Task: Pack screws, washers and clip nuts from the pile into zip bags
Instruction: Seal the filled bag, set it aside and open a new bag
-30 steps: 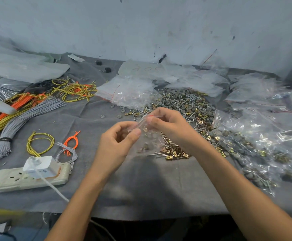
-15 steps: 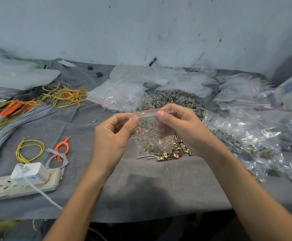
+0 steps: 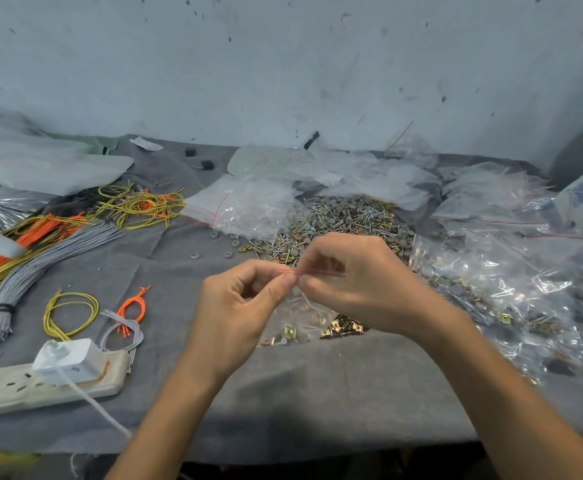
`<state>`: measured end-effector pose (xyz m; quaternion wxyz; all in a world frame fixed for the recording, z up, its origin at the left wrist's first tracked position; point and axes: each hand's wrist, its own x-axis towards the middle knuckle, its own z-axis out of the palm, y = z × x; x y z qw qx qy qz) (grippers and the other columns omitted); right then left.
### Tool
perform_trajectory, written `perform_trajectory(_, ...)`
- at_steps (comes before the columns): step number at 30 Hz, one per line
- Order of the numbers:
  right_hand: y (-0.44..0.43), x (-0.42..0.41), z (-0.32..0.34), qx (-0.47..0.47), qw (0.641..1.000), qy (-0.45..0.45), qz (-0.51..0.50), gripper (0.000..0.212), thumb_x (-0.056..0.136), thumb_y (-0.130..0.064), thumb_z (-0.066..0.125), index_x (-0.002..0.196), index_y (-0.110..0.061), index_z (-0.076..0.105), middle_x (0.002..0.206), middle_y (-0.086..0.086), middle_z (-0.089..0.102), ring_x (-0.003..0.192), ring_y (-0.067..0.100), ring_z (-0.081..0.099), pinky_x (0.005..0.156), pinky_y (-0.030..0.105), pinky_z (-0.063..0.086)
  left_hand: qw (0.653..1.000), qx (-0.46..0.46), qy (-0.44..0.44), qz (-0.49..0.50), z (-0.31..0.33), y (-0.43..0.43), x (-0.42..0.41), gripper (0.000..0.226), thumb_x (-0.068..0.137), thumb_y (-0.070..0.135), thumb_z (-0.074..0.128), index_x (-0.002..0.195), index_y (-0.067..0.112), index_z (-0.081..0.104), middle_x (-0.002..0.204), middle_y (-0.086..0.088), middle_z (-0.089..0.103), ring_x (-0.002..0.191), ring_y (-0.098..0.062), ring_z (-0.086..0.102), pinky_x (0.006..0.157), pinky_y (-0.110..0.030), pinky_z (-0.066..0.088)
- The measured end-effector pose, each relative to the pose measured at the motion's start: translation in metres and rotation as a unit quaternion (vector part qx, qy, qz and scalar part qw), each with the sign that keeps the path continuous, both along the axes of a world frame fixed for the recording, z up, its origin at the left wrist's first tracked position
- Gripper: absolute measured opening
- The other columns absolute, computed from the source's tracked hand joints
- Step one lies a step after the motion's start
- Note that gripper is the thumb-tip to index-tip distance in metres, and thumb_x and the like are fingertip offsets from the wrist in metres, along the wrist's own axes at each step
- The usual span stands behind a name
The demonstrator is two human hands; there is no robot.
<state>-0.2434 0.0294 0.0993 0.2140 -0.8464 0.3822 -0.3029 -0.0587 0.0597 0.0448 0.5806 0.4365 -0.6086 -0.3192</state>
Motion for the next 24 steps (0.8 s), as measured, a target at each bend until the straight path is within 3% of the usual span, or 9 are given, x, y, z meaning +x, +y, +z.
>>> perform_trajectory(5,0.006,0.004,0.004,-0.032,0.999,0.003,0.004,0.003,0.084,-0.022,0.074,0.084,-0.022,0.07,0.077,-0.012,0.063,0.074,0.009,0.06,0.065,0.02,0.044,1.0,0.013,0.008,-0.023,0.006,0.005,0.004,0.011,0.082,0.025,0.073,0.088,0.017,0.078,0.076,0.001,0.075,0.068,-0.001,0.062,0.064,-0.02,0.052)
perform_trajectory(10,0.009,0.005,0.007,-0.043,0.999,-0.002,0.005,0.008,0.079,-0.03,0.072,0.078,-0.024,0.067,0.075,-0.011,0.06,0.072,0.011,0.056,0.062,0.02,0.039,0.998,0.025,0.029,-0.051,0.011,0.01,0.005,0.01,0.081,0.025,0.074,0.085,0.018,0.079,0.07,0.001,0.072,0.066,-0.004,0.057,0.061,-0.022,0.047)
perform_trajectory(14,0.011,0.004,0.007,-0.05,0.998,-0.022,0.009,0.009,0.077,-0.031,0.07,0.076,-0.023,0.066,0.074,-0.012,0.06,0.072,0.011,0.056,0.062,0.018,0.038,0.999,0.009,0.02,-0.047,0.015,0.013,0.004,0.011,0.082,0.023,0.073,0.088,0.015,0.078,0.074,0.006,0.073,0.069,0.0,0.061,0.065,-0.016,0.048)
perform_trajectory(17,0.012,0.001,0.007,-0.058,0.997,-0.043,0.006,0.007,0.078,-0.027,0.071,0.075,-0.022,0.067,0.072,-0.01,0.061,0.069,0.013,0.056,0.061,0.021,0.041,0.999,-0.004,0.013,-0.041,0.018,0.015,0.003,0.01,0.082,0.022,0.074,0.088,0.015,0.078,0.074,0.009,0.073,0.069,0.001,0.062,0.067,-0.014,0.048)
perform_trajectory(21,0.012,-0.008,0.006,-0.059,0.996,-0.067,-0.01,0.008,0.074,-0.018,0.071,0.072,-0.021,0.064,0.071,-0.006,0.06,0.065,0.017,0.055,0.059,0.036,0.046,1.0,-0.012,0.014,-0.021,0.024,0.018,0.005,0.007,0.081,0.023,0.073,0.086,0.019,0.077,0.072,0.007,0.072,0.067,-0.002,0.062,0.065,-0.018,0.05)
perform_trajectory(24,0.012,-0.015,0.005,-0.062,0.995,-0.081,-0.018,0.004,0.074,-0.024,0.066,0.071,-0.022,0.063,0.071,-0.007,0.06,0.065,0.015,0.055,0.059,0.033,0.047,1.0,-0.013,0.007,-0.011,0.028,0.019,0.007,0.008,0.081,0.023,0.072,0.086,0.018,0.077,0.073,0.003,0.073,0.067,-0.008,0.062,0.066,-0.026,0.052)
